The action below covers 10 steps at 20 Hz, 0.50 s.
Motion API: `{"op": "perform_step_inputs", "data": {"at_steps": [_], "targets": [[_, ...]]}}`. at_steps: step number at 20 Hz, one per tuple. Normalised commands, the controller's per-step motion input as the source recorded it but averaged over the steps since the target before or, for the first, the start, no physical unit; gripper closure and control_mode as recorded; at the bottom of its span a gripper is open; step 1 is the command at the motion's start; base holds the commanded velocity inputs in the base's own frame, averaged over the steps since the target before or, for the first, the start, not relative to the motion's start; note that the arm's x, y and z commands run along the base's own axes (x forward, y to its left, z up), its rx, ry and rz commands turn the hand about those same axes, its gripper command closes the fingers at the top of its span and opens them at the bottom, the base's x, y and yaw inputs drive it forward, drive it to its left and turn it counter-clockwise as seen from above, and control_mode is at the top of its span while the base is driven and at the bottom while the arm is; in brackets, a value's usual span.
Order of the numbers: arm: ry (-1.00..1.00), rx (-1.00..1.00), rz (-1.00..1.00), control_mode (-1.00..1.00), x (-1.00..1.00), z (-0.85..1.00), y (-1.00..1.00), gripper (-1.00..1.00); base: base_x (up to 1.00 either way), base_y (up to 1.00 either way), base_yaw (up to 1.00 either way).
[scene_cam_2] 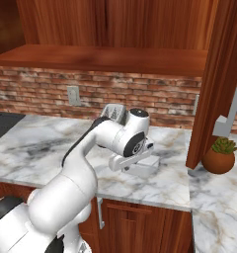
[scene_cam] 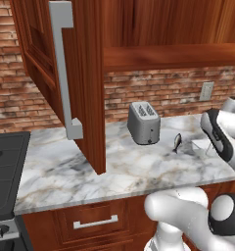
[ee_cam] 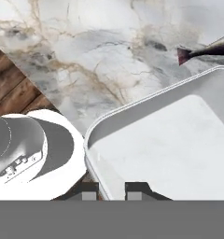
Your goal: Retrieve the tupperware from the cabinet, then place the raw meat into the tupperware to avoid contamination.
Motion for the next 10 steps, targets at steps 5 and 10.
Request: {"op": "perform_step_inputs", "data": {"at_steps": [5, 10], "targets": [[-0.01, 0.01, 0.0, -1.0, 0.7, -0.48, -0.44, 1.0, 0.0, 0.0, 0.0], [-0.03, 0.02, 0.0, -1.0, 0.7, -0.37, -0.18, 1.0, 0.0, 0.0, 0.0]]}}
